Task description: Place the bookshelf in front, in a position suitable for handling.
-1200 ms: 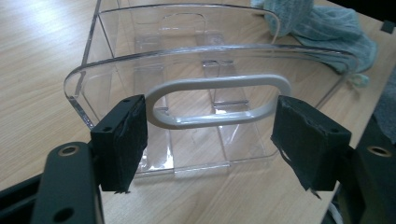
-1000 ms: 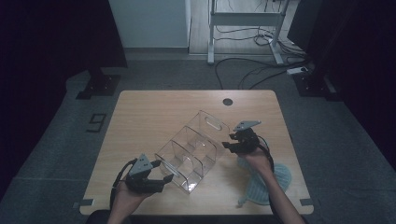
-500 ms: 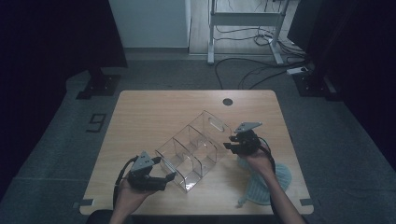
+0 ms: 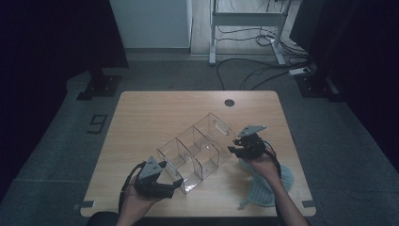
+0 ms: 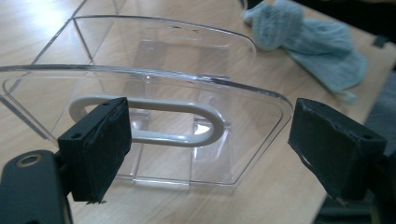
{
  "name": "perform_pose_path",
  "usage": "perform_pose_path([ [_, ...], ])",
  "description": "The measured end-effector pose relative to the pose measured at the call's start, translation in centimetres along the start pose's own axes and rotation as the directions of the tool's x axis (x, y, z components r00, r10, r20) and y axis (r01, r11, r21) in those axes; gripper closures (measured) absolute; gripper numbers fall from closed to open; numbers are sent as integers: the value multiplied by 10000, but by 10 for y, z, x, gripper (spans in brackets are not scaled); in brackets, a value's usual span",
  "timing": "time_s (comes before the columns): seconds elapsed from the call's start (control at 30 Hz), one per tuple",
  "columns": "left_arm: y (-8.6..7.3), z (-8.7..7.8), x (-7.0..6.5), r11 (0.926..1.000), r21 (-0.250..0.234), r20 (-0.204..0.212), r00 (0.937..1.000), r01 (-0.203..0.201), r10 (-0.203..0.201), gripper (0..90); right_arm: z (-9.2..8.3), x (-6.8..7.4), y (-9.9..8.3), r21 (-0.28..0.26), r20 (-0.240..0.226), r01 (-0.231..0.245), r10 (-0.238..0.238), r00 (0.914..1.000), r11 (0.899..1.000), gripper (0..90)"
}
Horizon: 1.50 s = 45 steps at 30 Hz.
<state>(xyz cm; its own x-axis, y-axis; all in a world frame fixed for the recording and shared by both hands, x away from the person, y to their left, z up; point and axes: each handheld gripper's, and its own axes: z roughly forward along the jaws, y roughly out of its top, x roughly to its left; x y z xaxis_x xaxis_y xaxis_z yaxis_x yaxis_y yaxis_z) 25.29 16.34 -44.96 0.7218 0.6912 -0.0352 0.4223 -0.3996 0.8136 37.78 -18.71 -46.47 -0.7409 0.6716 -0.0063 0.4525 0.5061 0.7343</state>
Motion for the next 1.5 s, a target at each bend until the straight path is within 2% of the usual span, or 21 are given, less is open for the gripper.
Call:
perform_pose_path([
  [0.1, 2, 4, -1, 10000, 38, -430, 9991, -26, 27, 135, -5, -1, -2, -56, -110, -88, 88, 9999, 9999, 596],
  [0.23, 5, 8, 2, 9999, 31, -904, 9958, 147, -144, 158, -11, -1, -3, -295, -294, -244, 236, 9993, 9993, 591],
  [0.33, 7, 11, 5, 9993, 195, -1105, 9935, 310, -286, 169, -14, -1, -4, -352, -391, -236, 222, 9990, 9991, 587],
  [0.4, 7, 14, 7, 9983, 394, -1231, 9917, 426, -374, 201, -15, 0, -5, -340, -467, -219, 203, 9987, 9992, 577],
  [0.47, 6, 17, 9, 9973, 533, -1165, 9922, 500, -435, 291, -15, 1, -5, -307, -571, -183, 166, 9982, 9994, 574],
  [0.53, 5, 21, 10, 9966, 699, -1380, 9899, 437, -338, 315, -15, 2, -4, -353, -710, -133, 107, 9974, 9993, 554],
  [0.57, 5, 22, 10, 9965, 700, -1361, 9900, 464, -365, 328, -15, 3, -4, -354, -749, -142, 115, 9971, 9993, 540],
  [0.73, 7, 22, 11, 9958, 874, -1540, 9880, 259, -122, 412, -14, 6, -5, -15, -906, 156, -157, 9958, 9999, 478],
  [0.9, 5, 21, 15, 9960, 829, -1895, 9817, 328, -166, 475, -12, 7, -7, 123, -892, 317, -305, 9955, 9994, 446],
  [1.07, 3, 18, 24, 9953, 829, -2350, 9716, 497, -289, 521, -13, 5, -7, 274, -1028, 423, -393, 9939, 9987, 416],
  [1.13, 2, 16, 29, 9950, 809, -2368, 9708, 591, -384, 541, -15, 3, -9, 421, -1054, 485, -439, 9935, 9979, 412],
  [1.33, -1, 13, 41, 9939, 742, -2543, 9652, 816, -603, 592, -20, -10, -16, 325, -861, 42, -14, 9963, 9995, 389],
  [1.5, -3, 11, 49, 9920, 651, -2607, 9614, 1085, -880, 627, -25, -17, -20, 27, -313, -188, 189, 9993, 9998, 344],
])
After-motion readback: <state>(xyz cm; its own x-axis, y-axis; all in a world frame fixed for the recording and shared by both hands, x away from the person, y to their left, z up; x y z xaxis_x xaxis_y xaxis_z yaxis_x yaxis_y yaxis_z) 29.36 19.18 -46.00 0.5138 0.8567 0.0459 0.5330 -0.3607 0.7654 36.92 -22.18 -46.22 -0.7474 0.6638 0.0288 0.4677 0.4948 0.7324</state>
